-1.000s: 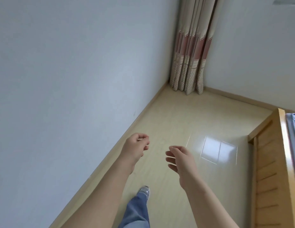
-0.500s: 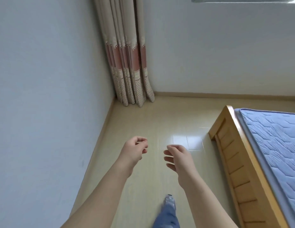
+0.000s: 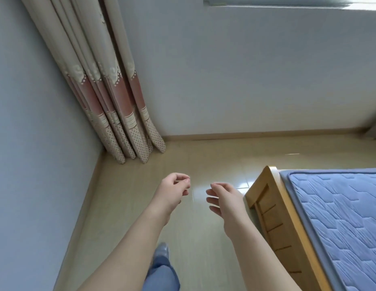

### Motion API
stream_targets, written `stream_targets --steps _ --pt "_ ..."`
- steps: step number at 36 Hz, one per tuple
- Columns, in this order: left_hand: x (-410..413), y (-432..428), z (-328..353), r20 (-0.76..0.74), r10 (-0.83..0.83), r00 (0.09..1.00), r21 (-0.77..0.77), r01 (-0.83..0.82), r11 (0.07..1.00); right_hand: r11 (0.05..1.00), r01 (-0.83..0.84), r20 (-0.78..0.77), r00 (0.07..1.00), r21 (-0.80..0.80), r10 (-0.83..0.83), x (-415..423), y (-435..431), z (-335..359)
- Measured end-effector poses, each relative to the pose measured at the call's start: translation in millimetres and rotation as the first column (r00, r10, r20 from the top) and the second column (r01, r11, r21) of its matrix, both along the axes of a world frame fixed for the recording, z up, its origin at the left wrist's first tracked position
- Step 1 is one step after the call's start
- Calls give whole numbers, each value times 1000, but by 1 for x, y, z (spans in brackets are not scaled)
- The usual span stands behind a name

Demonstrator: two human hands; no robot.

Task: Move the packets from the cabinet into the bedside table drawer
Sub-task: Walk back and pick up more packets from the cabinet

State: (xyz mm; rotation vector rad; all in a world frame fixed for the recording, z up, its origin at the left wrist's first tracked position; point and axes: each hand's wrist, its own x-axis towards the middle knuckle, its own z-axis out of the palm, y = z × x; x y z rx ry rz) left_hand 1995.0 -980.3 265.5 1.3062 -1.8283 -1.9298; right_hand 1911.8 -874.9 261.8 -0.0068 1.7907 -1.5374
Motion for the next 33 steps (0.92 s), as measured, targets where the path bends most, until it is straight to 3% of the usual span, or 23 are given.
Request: stream_targets --steps 14,21,33 --pt "-227 -234 16 -23 -133 991 -57 131 990 977 211 29 977 -35 -210 -216 -204 -2" --pt "-345 -265 2 58 -316 947 19 315 949 924 381 69 922 17 -381 -316 -226 -16" --pt "-624 -282 11 20 -453 892 -43 453 890 873 487 -57 872 -21 -487 -578 -241 -4"
